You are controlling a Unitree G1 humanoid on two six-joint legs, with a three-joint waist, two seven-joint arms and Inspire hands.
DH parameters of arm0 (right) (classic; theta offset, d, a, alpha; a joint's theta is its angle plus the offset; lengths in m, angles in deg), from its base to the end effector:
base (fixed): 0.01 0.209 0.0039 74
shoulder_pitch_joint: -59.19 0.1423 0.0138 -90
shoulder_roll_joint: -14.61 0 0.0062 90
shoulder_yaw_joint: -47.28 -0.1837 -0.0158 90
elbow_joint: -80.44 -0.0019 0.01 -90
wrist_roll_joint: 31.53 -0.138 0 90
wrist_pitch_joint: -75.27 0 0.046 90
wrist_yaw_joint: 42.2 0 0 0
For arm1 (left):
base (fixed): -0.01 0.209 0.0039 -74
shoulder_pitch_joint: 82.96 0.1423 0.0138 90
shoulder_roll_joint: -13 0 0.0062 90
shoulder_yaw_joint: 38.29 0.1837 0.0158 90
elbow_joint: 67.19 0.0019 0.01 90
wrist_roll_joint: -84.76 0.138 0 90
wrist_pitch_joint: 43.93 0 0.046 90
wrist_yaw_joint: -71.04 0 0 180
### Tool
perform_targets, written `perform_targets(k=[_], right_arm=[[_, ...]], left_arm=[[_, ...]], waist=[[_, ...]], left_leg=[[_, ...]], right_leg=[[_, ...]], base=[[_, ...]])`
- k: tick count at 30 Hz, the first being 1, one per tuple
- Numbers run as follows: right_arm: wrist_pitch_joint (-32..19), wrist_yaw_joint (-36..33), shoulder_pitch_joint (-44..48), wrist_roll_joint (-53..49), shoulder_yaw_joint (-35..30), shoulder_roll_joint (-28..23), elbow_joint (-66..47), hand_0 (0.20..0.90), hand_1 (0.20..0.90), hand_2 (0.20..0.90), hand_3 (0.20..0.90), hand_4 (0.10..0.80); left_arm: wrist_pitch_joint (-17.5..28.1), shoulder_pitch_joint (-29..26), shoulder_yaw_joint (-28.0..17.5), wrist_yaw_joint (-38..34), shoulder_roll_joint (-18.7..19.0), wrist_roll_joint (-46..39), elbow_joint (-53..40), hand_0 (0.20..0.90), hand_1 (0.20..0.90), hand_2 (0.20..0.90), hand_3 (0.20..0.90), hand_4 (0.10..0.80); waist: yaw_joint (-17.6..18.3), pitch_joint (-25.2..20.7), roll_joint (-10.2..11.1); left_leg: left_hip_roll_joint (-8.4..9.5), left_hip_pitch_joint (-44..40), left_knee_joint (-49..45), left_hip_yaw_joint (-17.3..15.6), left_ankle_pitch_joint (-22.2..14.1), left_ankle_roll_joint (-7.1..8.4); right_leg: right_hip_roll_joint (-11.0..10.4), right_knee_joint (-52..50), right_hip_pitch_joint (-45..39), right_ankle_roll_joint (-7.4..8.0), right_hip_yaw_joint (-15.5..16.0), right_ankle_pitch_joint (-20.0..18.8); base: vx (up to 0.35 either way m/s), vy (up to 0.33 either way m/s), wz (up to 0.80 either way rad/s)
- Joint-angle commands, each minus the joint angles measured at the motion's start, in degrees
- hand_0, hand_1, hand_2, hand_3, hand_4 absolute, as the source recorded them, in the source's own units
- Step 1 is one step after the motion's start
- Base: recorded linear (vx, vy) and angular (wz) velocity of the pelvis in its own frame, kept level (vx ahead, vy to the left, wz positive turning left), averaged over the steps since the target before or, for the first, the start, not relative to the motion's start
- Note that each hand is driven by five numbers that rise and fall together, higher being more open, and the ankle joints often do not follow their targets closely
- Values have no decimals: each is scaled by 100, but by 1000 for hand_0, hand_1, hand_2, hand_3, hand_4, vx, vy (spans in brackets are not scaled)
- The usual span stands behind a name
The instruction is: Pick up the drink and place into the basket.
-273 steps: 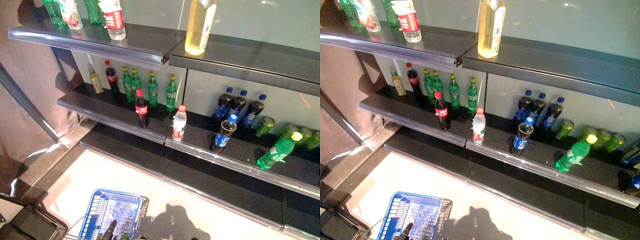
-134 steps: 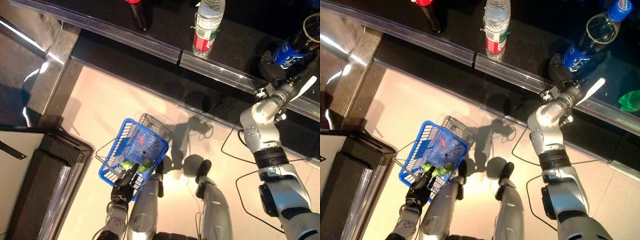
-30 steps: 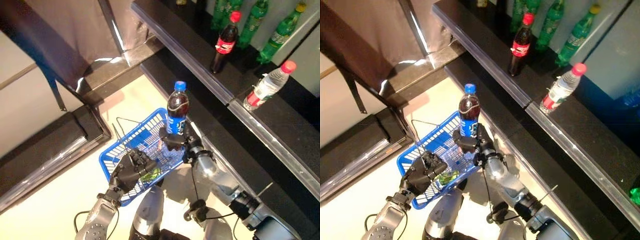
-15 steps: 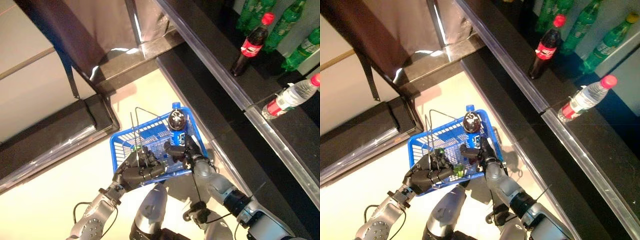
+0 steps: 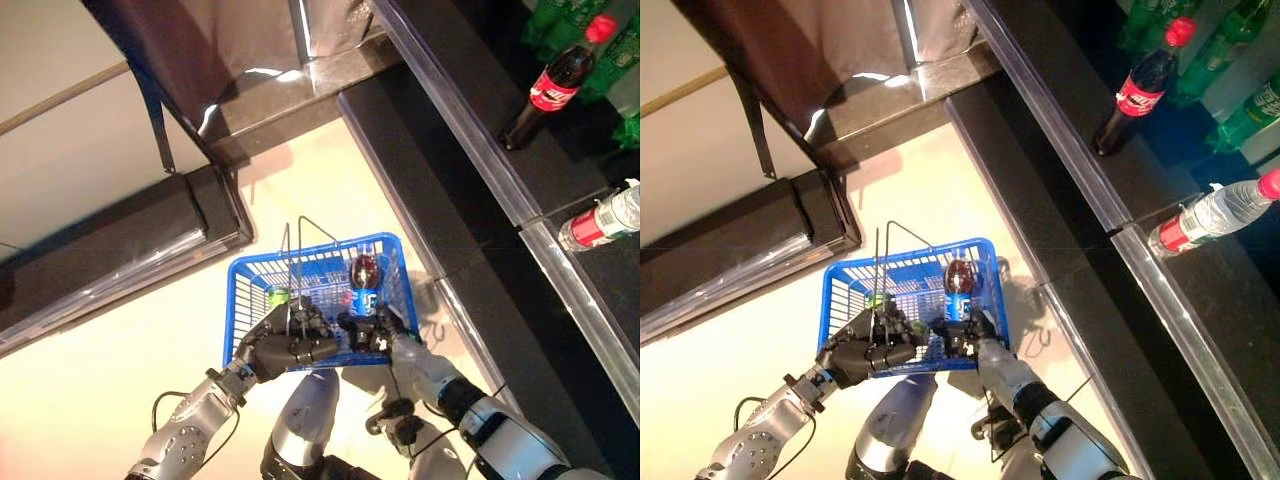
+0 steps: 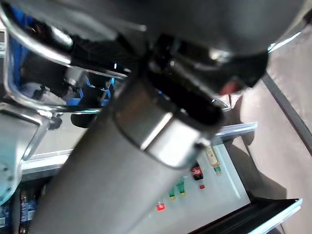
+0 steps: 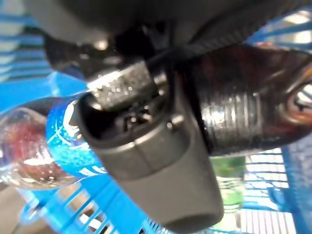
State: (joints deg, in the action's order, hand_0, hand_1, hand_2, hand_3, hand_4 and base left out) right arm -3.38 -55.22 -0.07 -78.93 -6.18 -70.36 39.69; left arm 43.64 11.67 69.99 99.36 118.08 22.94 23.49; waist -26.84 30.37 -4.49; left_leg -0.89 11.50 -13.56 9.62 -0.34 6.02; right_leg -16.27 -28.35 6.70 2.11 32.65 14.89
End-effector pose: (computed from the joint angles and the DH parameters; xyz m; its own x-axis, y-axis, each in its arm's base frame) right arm 0.2599 -0.1076 -0.0124 0.7382 0.1311 -0.6617 -0.0811 0.9911 0.1058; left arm 0.1753 0.1980 0.0233 0.7759 -0.6309 0.0053 0.5075 0.6191 -0.5993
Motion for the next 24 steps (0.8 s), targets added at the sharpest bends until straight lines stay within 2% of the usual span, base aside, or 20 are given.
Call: perform_targets(k=[1, 9, 13, 14, 15, 16, 24], right_arm=[[188, 1033, 465, -1332, 179, 757, -281, 300, 300, 300, 200, 100], [519, 1032, 558, -2367, -135, 1091, 236, 300, 300, 300, 200, 100], [637, 1049, 618, -2413, -152, 1145, 323, 300, 300, 300, 200, 100], [661, 1053, 664, -2504, -163, 1168, 403, 596, 596, 596, 546, 446], [658, 1031, 708, -2482, -215, 1170, 482, 848, 848, 848, 840, 740], [674, 1020, 729, -2490, -228, 1166, 499, 900, 900, 900, 900, 800], [533, 946, 927, -2549, -368, 1059, 655, 900, 900, 900, 900, 800]], left_arm=[[802, -731, -442, 977, -140, -498, -2297, 300, 300, 300, 200, 100], [712, -853, -374, 708, -185, -468, -2429, 300, 300, 300, 200, 100], [703, -921, -312, 564, -189, -454, -2486, 300, 300, 300, 200, 100], [683, -980, -276, 470, -209, -434, -2510, 300, 300, 300, 200, 100], [658, -1012, -269, 402, -212, -449, -2524, 300, 300, 300, 200, 100], [653, -1021, -268, 387, -205, -457, -2524, 300, 300, 300, 200, 100], [536, -1047, -271, 381, -223, -524, -2467, 300, 300, 300, 200, 100]], waist=[[-43, -200, 123], [-57, -186, 156], [-56, -183, 156], [-55, -169, 148], [-54, -165, 145], [-55, -164, 145], [-70, -176, 168]], left_leg=[[510, 463, -466, -22, -25, -284], [492, 461, -411, -33, -33, -321], [485, 447, -388, -40, -24, -331], [484, 449, -381, -39, -18, -344], [484, 446, -385, -37, -19, -349], [484, 447, -387, -37, -20, -349], [474, 401, -369, -41, -25, -357]], right_leg=[[409, 1085, -563, -10, -34, -917], [422, 1075, -499, 16, -67, -947], [416, 1083, -499, 30, -73, -964], [408, 1066, -478, 34, -77, -973], [405, 1045, -470, 35, -80, -974], [401, 1037, -466, 37, -79, -974], [366, 980, -457, 61, -46, -984]], base=[[0, 0, 0], [0, 0, 0], [0, 0, 0], [0, 0, 0], [0, 0, 0], [0, 0, 0], [0, 0, 0]])
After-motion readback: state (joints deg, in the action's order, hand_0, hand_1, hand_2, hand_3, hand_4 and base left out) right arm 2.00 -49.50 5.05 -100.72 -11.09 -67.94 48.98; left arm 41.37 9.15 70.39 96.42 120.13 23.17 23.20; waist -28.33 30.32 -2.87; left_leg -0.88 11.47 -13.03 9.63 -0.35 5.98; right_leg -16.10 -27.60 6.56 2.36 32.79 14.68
